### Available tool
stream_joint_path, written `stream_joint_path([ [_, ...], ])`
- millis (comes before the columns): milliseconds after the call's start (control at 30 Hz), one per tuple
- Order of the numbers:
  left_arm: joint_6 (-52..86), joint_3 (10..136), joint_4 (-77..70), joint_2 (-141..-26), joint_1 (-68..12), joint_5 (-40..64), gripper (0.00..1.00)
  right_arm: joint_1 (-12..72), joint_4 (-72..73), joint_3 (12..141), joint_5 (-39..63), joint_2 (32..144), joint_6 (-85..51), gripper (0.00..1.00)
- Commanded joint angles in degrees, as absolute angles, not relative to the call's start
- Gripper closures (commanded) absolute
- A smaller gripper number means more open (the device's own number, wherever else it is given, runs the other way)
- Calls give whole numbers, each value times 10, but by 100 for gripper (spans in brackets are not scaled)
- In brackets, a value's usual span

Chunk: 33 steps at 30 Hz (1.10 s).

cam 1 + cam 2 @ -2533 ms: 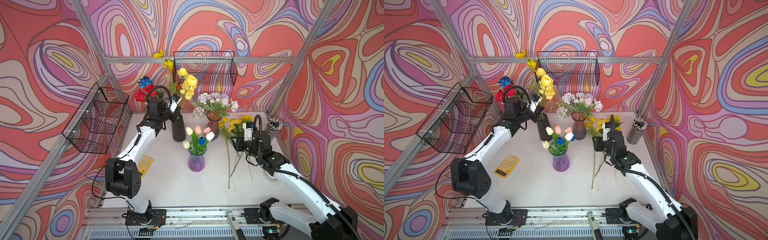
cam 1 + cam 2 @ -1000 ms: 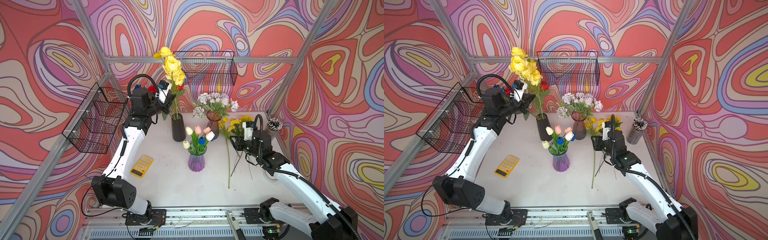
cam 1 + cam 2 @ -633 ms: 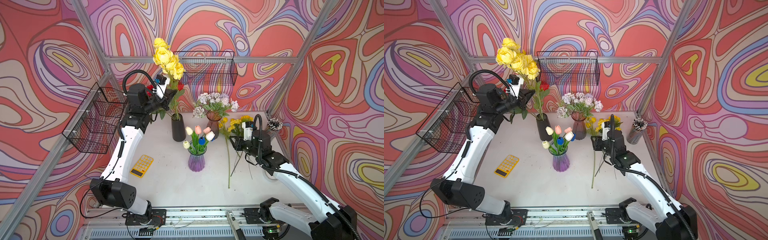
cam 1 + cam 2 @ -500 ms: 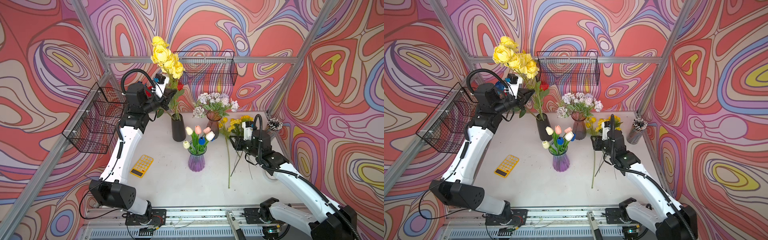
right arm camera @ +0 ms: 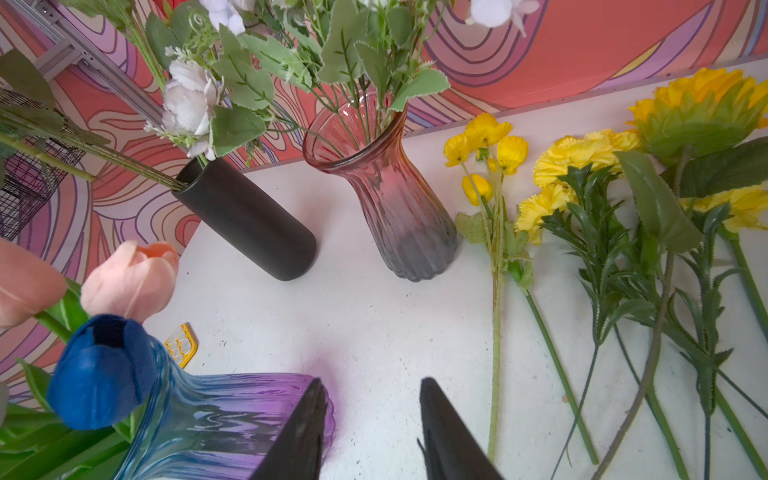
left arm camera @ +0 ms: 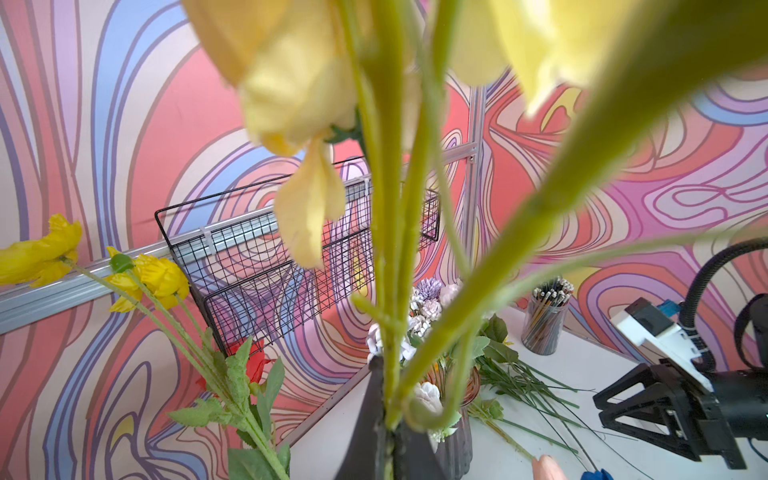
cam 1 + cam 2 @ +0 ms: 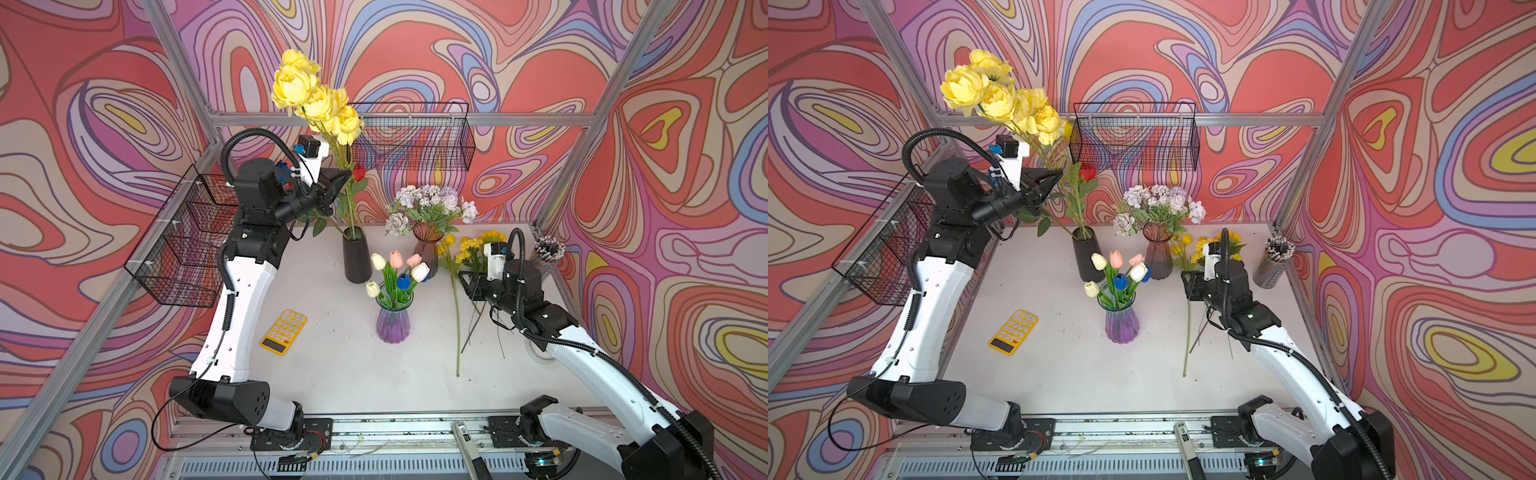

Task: Pick out yellow flowers from the vase
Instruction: Place the flower at the center of the board.

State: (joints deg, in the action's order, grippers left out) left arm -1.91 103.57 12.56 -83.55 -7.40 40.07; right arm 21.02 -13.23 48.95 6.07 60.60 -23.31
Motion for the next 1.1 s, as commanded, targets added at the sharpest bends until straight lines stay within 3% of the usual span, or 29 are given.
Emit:
stream_joint_path([
  [0,7,1057,112,-819,-69,412,100,208,-120,486,67,607,-236,60],
  [367,91,1073,63,-816,-69,433,100,209,-121,490,75,602,-226,61],
  [700,271,1058,-75,-841,-70,475,100,208,-122,516,113,583,-167,60],
  [867,357,1036,-159,-858,-80,497,100,208,-116,530,159,571,-142,59],
  [1067,339,1025,-144,-871,-136,486,100,208,-135,594,257,579,-84,58],
])
